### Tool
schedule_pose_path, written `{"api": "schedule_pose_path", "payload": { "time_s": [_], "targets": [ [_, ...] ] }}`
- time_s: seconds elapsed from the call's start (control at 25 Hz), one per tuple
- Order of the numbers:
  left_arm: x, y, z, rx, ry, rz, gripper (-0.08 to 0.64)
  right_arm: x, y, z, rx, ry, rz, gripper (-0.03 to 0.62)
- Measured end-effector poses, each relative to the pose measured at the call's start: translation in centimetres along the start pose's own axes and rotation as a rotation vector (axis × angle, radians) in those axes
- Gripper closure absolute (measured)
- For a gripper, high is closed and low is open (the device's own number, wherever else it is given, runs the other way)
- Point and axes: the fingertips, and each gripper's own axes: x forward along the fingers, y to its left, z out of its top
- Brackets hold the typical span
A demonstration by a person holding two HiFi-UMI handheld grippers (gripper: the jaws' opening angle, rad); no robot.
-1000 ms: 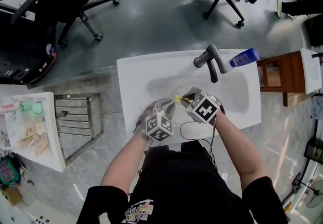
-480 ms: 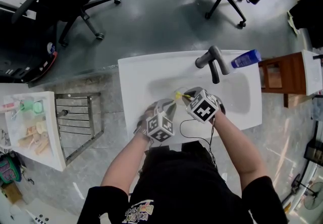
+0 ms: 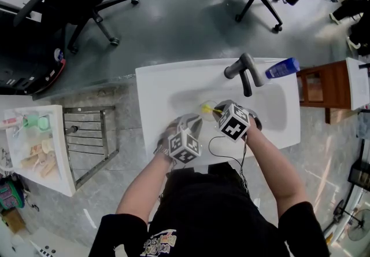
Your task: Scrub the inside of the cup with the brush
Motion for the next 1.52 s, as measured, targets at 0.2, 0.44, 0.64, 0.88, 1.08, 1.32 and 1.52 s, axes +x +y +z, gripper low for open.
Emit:
{"api": "schedule_pose_path", "payload": {
  "time_s": [0.2,0.44,0.64,0.88,1.08,1.32,1.52],
  "targets": [
    [0.0,-0.1,0.0,0.0,0.002,-0.001,0.518,0.0,0.3,-0.6,-0.065,0.054,0.01,0.557],
    [0.0,0.0,0.1,-0.003,-0.003,0.0,0.518,-0.1,0.4,-1.2,-0.086,0.095,0.03,0.557],
    [-0.1,-0.1,0.1,-0.002,-0.004,-0.004,0.517,-0.4,0.9,-1.4,-0.087,0.124,0.069,0.557],
    [-0.1,-0.1,0.1,-0.003,-0.005,-0.004,0.517,-0.5,1.9,-1.4,-0.056,0.132,0.138,0.556],
    [-0.1,-0.2,0.1,-0.002,-0.003,-0.007,0.517,-0.4,2.6,-0.3,0.012,0.053,0.196,0.554],
    [0.0,-0.2,0.0,0.0,-0.004,-0.01,0.517,-0.2,2.0,0.1,0.163,-0.034,0.191,0.554],
    [0.0,-0.2,0.1,-0.001,-0.003,-0.012,0.517,-0.2,1.4,0.2,0.285,-0.126,0.173,0.555]
  ]
}}
